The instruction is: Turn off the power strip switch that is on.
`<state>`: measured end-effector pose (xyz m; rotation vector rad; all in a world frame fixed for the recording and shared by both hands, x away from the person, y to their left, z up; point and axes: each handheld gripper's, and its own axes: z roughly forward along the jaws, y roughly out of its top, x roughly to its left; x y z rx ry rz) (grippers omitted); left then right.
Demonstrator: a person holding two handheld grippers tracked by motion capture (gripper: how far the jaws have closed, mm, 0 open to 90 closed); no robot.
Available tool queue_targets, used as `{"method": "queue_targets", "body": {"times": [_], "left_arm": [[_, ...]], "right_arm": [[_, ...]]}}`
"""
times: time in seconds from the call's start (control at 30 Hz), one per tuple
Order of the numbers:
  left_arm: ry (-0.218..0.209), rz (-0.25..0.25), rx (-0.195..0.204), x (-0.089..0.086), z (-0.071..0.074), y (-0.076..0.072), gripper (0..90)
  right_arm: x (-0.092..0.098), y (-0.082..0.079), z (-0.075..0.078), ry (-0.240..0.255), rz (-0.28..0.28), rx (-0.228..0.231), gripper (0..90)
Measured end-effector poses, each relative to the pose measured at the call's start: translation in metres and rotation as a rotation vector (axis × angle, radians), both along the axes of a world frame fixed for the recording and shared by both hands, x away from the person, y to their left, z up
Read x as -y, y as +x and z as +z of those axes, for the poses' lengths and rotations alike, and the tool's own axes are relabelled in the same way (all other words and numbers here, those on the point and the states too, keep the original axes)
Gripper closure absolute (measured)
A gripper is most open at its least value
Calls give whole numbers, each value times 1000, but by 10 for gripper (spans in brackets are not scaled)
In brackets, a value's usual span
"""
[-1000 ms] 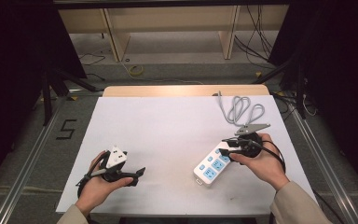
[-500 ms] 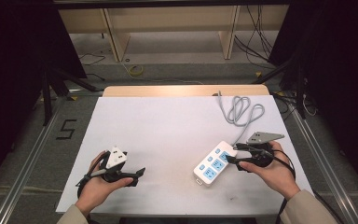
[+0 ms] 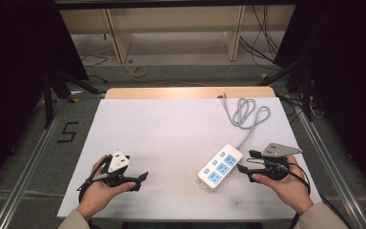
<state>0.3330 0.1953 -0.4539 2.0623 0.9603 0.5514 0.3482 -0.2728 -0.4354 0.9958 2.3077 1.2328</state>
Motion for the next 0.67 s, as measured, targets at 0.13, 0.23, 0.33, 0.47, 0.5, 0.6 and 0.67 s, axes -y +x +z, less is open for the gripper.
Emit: {"method": "queue_targets", "body": {"times": [0.13, 0.23, 0.33, 0.47, 0.5, 0.6, 0.67], "left_arm": [[1, -1, 1, 0, 0, -1, 120], [2, -4, 4, 1, 0, -2, 121], [4, -6, 4, 1, 0, -2, 122], [6, -8, 3, 1, 0, -1, 123], [5, -8, 2, 1, 0, -1, 123], [5, -8, 0, 2, 0, -1, 124], [5, -10, 1, 3, 0, -1, 125]], "right_arm": [[1, -5, -3, 1, 4, 8, 282], [2, -7, -5, -3, 3, 5, 281], [2, -8, -6, -1, 2, 2, 281], [3, -8, -6, 1, -4, 5, 281], [3, -7, -6, 5, -3, 5, 280], [4, -8, -6, 10, -10, 4, 281], [4, -7, -6, 12, -10, 7, 281]]}}
